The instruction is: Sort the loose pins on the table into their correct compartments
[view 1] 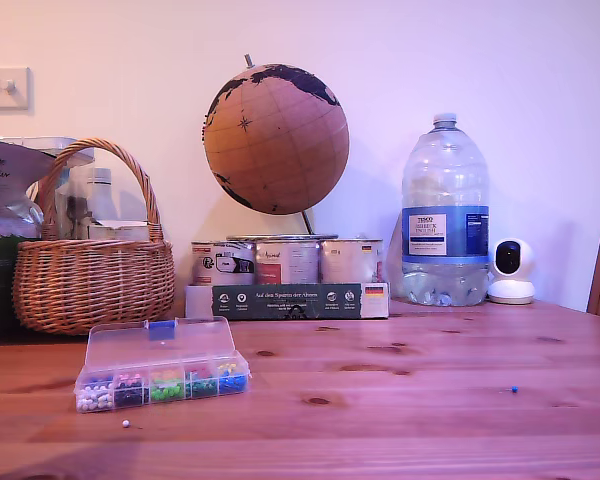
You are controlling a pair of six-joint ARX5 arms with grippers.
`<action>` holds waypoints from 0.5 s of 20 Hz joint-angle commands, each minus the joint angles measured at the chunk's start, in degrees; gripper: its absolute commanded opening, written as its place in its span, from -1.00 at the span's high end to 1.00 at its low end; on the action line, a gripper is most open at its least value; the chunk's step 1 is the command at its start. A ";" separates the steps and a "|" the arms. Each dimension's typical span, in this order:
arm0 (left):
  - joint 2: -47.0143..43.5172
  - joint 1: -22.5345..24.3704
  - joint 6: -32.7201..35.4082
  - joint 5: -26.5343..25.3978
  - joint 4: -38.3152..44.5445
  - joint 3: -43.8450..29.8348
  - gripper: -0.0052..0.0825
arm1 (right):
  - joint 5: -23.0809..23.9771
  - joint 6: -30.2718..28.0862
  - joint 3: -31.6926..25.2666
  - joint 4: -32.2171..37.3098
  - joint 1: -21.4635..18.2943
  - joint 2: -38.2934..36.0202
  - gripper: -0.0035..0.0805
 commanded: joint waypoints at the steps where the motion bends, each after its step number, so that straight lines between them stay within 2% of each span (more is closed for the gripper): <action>1: -0.57 0.04 -0.83 1.14 0.44 0.57 0.93 | -1.07 1.42 1.86 0.39 -0.24 -0.37 0.95; 3: -0.57 -0.24 -0.85 2.56 0.20 0.98 0.93 | -2.51 1.49 2.67 -1.18 -0.09 -0.37 0.95; 10: 0.92 -3.96 -0.79 3.67 -6.67 5.79 0.93 | -2.25 1.46 4.98 -7.91 3.65 -0.02 0.95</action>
